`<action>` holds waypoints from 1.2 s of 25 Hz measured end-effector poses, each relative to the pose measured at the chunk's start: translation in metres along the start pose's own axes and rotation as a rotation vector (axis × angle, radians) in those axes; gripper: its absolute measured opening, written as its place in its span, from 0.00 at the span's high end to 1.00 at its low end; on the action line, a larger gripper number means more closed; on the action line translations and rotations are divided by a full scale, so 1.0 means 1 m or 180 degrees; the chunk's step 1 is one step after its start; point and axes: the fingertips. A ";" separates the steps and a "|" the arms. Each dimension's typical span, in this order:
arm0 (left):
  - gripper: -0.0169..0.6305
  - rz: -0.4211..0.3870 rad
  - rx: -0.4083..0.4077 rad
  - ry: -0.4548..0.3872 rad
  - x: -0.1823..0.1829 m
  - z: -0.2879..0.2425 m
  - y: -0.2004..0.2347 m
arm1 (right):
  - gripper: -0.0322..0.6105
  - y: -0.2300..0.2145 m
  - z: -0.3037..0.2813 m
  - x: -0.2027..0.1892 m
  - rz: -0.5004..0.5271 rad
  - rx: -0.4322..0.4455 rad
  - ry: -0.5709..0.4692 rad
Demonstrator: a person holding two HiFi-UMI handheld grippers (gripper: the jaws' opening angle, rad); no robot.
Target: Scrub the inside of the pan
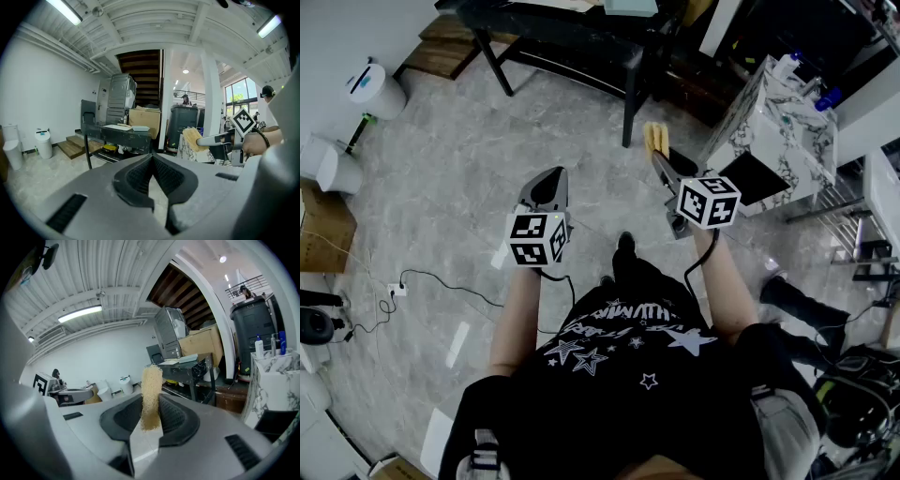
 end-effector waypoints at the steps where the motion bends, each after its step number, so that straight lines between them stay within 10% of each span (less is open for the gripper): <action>1: 0.96 -0.0001 0.0011 -0.0006 0.000 -0.001 -0.002 | 0.79 -0.004 0.002 0.000 -0.0010 -0.0001 -0.0007; 30: 0.96 0.0464 0.0067 0.0045 -0.022 -0.019 0.035 | 0.79 -0.020 -0.037 -0.005 -0.0128 0.0087 -0.0008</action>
Point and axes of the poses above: the fingertips, and each gripper's own axes: z backward along the fingers, y to its left, x out of its top
